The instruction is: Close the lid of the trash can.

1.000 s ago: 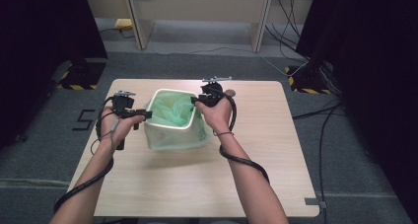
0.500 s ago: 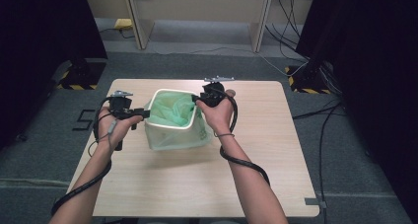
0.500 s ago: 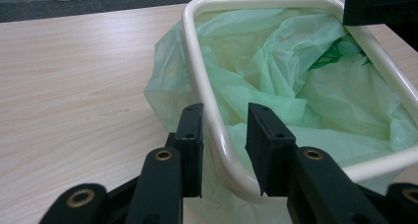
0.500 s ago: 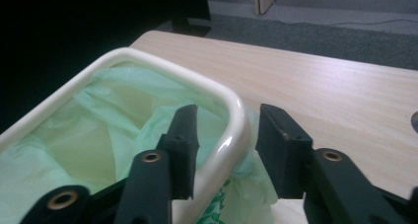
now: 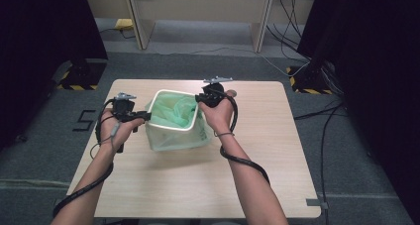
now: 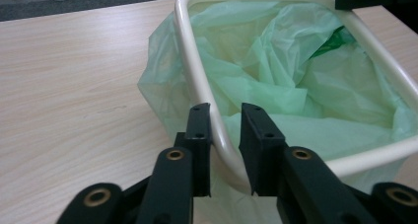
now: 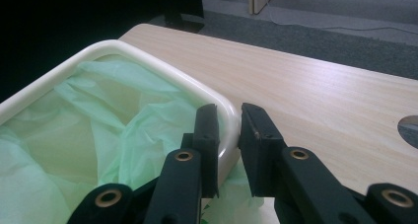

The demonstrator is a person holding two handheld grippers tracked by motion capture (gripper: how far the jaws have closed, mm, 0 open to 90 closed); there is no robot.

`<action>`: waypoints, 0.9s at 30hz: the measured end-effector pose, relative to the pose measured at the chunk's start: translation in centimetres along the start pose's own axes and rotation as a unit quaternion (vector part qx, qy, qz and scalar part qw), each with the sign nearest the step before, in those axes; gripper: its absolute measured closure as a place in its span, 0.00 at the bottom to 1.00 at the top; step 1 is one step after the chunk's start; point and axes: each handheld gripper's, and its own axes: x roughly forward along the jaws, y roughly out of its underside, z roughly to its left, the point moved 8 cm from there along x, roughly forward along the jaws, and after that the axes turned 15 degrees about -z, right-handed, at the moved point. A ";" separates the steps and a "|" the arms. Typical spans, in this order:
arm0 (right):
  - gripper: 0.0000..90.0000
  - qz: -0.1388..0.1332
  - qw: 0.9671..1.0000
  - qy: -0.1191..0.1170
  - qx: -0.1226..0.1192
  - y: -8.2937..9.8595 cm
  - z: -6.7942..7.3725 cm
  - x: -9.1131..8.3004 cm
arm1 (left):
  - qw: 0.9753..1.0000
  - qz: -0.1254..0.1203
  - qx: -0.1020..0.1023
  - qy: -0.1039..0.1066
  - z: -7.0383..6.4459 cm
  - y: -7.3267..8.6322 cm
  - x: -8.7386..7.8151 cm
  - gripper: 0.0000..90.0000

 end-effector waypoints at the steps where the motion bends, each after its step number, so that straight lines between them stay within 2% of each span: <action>1: 0.87 0.000 1.000 0.001 0.000 0.0 0.0 0.0 | 1.000 0.000 -0.003 0.001 0.1 0.1 0.0 0.84; 8: 0.87 0.004 1.000 0.004 -0.012 0.2 0.0 0.2 | 1.000 0.000 -0.022 0.000 0.3 0.4 0.4 0.85; 16: 0.85 0.005 1.000 0.002 -0.012 0.2 0.0 0.4 | 1.000 -0.001 -0.019 -0.003 0.3 0.4 0.4 0.85; 17: 0.84 0.007 1.000 0.002 -0.010 0.3 0.0 0.4 | 1.000 -0.004 -0.017 -0.005 0.3 0.3 0.4 0.84; 18: 0.78 0.007 1.000 0.003 -0.012 0.3 0.0 0.4 | 1.000 -0.009 -0.014 -0.006 0.3 0.2 0.3 0.78; 20: 0.75 0.004 1.000 0.001 -0.011 0.3 0.0 0.4 | 1.000 -0.021 -0.010 -0.007 0.3 0.0 0.2 0.75; 27: 0.61 -0.004 1.000 -0.010 -0.021 -0.1 0.1 0.0 | 0.998 -0.056 0.024 0.004 0.2 -0.9 -0.2 0.56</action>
